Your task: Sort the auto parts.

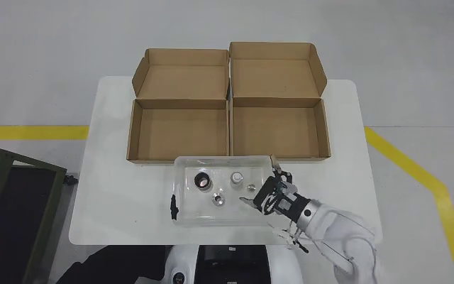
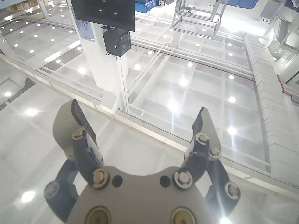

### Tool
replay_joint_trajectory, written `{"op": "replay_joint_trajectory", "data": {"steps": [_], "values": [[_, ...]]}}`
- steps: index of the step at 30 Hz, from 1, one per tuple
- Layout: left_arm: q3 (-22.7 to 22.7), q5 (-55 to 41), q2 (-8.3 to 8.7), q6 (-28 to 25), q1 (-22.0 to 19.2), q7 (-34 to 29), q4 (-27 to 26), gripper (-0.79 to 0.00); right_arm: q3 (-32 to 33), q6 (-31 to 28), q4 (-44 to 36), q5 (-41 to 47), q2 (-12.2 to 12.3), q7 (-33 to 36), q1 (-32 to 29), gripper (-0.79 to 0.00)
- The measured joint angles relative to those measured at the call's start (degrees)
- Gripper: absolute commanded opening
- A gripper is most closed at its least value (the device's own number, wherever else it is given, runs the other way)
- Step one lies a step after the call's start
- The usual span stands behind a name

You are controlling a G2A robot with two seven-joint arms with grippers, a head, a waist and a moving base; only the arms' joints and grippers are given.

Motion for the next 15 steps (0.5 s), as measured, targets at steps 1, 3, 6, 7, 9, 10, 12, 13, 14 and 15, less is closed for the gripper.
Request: {"op": "replay_joint_trajectory", "data": {"steps": [1, 3, 6, 7, 9, 10, 12, 13, 14, 15], "values": [[0.0, 0.0, 0.00, 0.0, 0.0, 0.0, 0.0, 0.000, -1.0, -0.6, 0.5, -0.3, 0.0, 0.6, 0.9, 0.000], [0.0, 0.0, 0.00, 0.0, 0.0, 0.0, 0.0, 0.000, -2.5, -1.3, 1.5, -0.6, 0.0, 1.6, 2.2, 0.000], [0.0, 0.0, 0.00, 0.0, 0.0, 0.0, 0.0, 0.000, -4.5, -2.3, 3.2, -0.6, 0.0, 3.1, 4.6, 0.000], [0.0, 0.0, 0.00, 0.0, 0.0, 0.0, 0.0, 0.000, -5.2, -2.7, 3.9, -0.3, 0.0, 3.7, 5.5, 0.000], [0.0, 0.0, 0.00, 0.0, 0.0, 0.0, 0.0, 0.000, -6.0, -3.3, 4.8, 0.5, 0.0, 4.8, 6.8, 0.000], [0.0, 0.0, 0.00, 0.0, 0.0, 0.0, 0.0, 0.000, -6.4, -3.6, 5.5, 1.1, 0.0, 5.4, 7.5, 0.000], [0.0, 0.0, 0.00, 0.0, 0.0, 0.0, 0.0, 0.000, -6.8, -4.0, 6.4, 2.3, 0.0, 6.3, 8.5, 0.000], [0.0, 0.0, 0.00, 0.0, 0.0, 0.0, 0.0, 0.000, -7.0, -4.2, 6.9, 3.1, 0.0, 6.9, 9.1, 0.000], [0.0, 0.0, 0.00, 0.0, 0.0, 0.0, 0.0, 0.000, -7.2, -4.3, 7.4, 3.7, 0.1, 7.3, 9.5, 0.000], [0.0, 0.0, 0.00, 0.0, 0.0, 0.0, 0.0, 0.000, -7.3, -4.5, 7.8, 4.3, 0.1, 7.7, 9.8, 0.000]]}}
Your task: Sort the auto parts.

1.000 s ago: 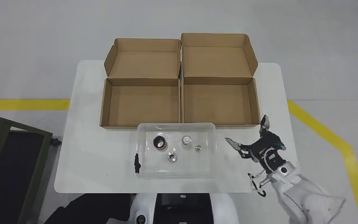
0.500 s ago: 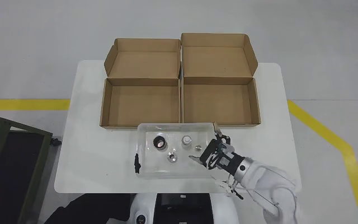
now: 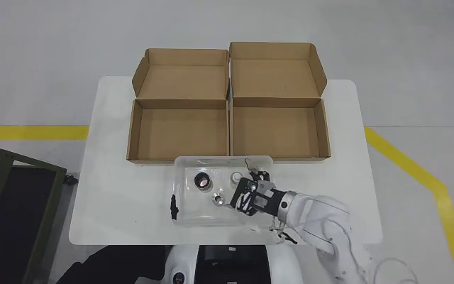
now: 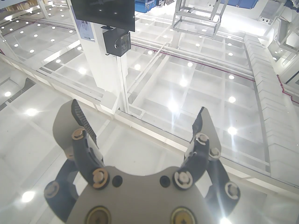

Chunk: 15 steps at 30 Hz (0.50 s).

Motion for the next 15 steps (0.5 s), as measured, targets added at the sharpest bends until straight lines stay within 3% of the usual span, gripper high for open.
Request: {"op": "replay_joint_trajectory", "data": {"steps": [7, 10, 11, 12, 14, 15], "values": [[0.0, 0.0, 0.00, 0.0, 0.0, 0.0, 0.0, 0.000, -1.1, -0.3, 4.6, 4.5, 0.1, 2.1, 3.1, 0.000], [0.0, 0.0, 0.00, 0.0, 0.0, 0.0, 0.0, 0.000, -1.4, 0.0, 6.2, 5.5, 0.2, 2.9, 4.3, -0.062], [0.0, 0.0, 0.00, 0.0, 0.0, 0.0, 0.0, 0.000, -1.5, 0.2, 6.6, 5.7, 0.2, 3.1, 4.6, -0.151], [0.0, 0.0, 0.00, 0.0, 0.0, 0.0, 0.0, 0.000, -1.6, 0.2, 7.0, 5.8, 0.2, 3.4, 4.9, -0.185], [0.0, 0.0, 0.00, 0.0, 0.0, 0.0, 0.0, 0.000, -1.9, 0.5, 7.8, 6.1, 0.3, 3.8, 5.4, -0.191], [0.0, 0.0, 0.00, 0.0, 0.0, 0.0, 0.0, 0.000, -1.9, 0.6, 8.1, 6.2, 0.3, 3.9, 5.6, -0.237]]}}
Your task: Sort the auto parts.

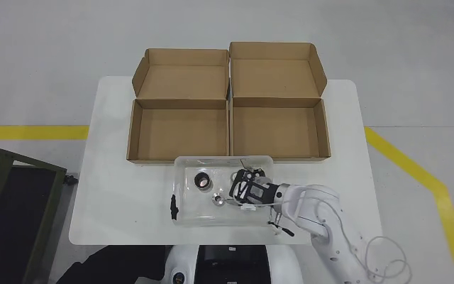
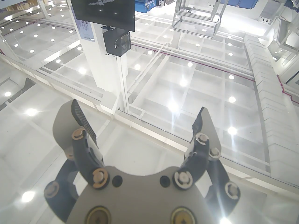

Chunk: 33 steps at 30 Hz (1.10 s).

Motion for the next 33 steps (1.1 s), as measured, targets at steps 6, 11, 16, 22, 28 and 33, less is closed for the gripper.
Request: {"op": "replay_joint_trajectory", "data": {"steps": [6, 11, 16, 22, 28, 33], "values": [[0.0, 0.0, 0.00, 0.0, 0.0, 0.0, 0.0, 0.000, -0.2, 0.4, 1.8, 0.8, 0.3, -0.3, 0.9, -0.249], [0.0, 0.0, 0.00, 0.0, 0.0, 0.0, 0.0, 0.000, -0.8, 1.1, 4.0, 1.3, 0.4, -1.0, 2.2, -0.366], [0.0, 0.0, 0.00, 0.0, 0.0, 0.0, 0.0, 0.000, -1.3, 1.4, 4.9, 1.6, 0.5, -1.3, 2.9, -0.496], [0.0, 0.0, 0.00, 0.0, 0.0, 0.0, 0.0, 0.000, -1.3, 1.1, 4.1, 1.9, 0.9, -1.3, 2.8, -0.785], [0.0, 0.0, 0.00, 0.0, 0.0, 0.0, 0.0, 0.000, -0.9, -0.4, 0.1, 3.1, 1.5, -1.4, 1.5, -0.785], [0.0, 0.0, 0.00, 0.0, 0.0, 0.0, 0.0, 0.000, -0.7, -1.1, -4.1, 4.4, 1.9, -2.1, 0.4, -0.785]]}}
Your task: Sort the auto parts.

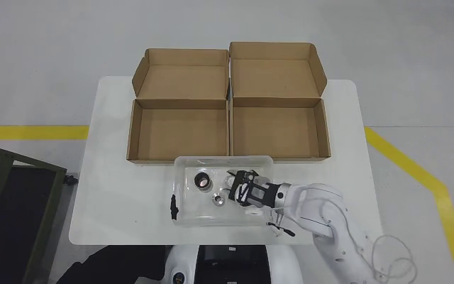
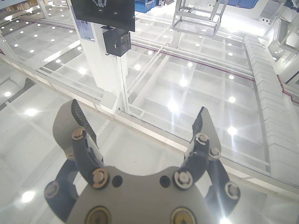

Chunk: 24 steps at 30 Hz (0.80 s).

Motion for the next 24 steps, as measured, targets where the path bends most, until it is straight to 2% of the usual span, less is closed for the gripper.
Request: {"op": "replay_joint_trajectory", "data": {"steps": [10, 18, 24], "values": [[0.0, 0.0, 0.00, 0.0, 0.0, 0.0, 0.0, 0.000, 1.5, -0.3, -6.0, 7.5, 0.5, -6.5, -0.8, -0.785], [0.0, 0.0, 0.00, 0.0, 0.0, 0.0, 0.0, 0.000, 1.1, 0.0, -7.9, 14.5, 0.6, -9.6, 1.4, -0.785], [0.0, 0.0, 0.00, 0.0, 0.0, 0.0, 0.0, 0.000, 2.0, 1.6, -7.9, 21.0, 0.6, -15.4, 1.3, -0.785]]}}
